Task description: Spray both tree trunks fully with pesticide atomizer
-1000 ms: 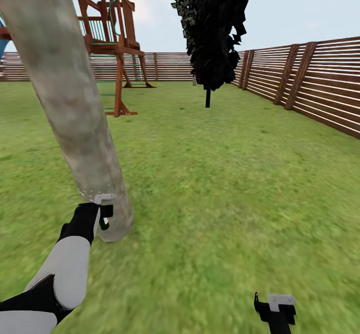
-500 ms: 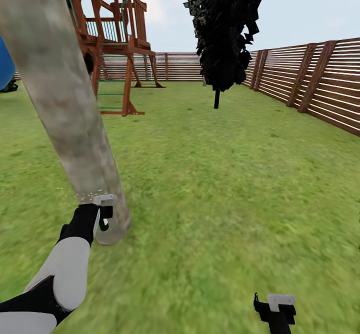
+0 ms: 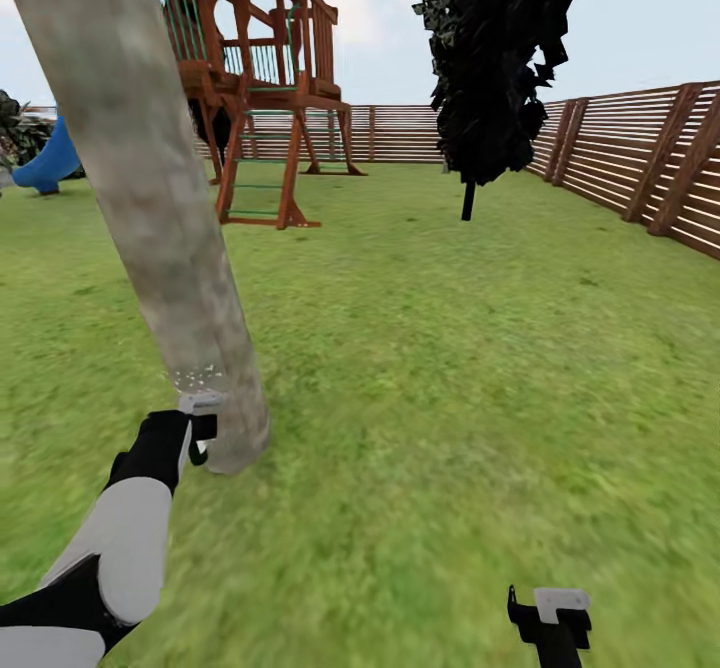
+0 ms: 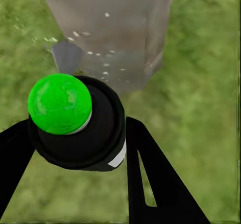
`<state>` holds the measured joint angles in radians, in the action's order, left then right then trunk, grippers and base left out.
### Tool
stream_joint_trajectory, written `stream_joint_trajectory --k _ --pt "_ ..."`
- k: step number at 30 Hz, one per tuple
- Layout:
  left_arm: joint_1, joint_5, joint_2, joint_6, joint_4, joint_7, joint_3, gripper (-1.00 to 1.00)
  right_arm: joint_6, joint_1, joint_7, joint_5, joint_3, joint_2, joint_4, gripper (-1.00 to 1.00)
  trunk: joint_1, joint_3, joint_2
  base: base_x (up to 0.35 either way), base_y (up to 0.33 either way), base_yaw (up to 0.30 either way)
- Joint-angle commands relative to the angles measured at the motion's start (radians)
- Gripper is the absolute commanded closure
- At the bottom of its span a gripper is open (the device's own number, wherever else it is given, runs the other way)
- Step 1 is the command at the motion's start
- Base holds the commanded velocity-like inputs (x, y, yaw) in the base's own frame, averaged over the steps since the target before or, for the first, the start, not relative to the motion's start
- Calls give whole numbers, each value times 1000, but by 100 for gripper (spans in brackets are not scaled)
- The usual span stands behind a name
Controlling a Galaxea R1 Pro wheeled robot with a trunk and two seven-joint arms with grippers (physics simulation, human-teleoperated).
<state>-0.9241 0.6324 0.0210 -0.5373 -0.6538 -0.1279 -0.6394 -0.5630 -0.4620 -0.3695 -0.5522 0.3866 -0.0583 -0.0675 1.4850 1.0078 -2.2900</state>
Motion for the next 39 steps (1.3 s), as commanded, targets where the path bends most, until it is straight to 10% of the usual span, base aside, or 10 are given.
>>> stream_joint_trajectory --k 1,13,20,30,39 --pt "0 0 2 0 2 0 -1 100 0 0 0 0 0 0 0 -100 0 0 0 78 -272 52" --pt "4 0 -19 0 16 1 -1 100 0 0 1 0 0 -2 0 -100 0 0 0 116 -272 2" --pt "73 2 -112 5 23 1 -9 100 0 0 0 0 0 0 0 -100 0 0 0 139 -272 147" --pt "114 -8 -67 8 54 1 -8 100 0 0 0 0 0 0 0 -100 0 0 0 139 -271 263" --pt "115 -4 -131 11 40 1 -14 100 0 0 1 0 0 0 0 -100 0 0 0 227 -193 15"
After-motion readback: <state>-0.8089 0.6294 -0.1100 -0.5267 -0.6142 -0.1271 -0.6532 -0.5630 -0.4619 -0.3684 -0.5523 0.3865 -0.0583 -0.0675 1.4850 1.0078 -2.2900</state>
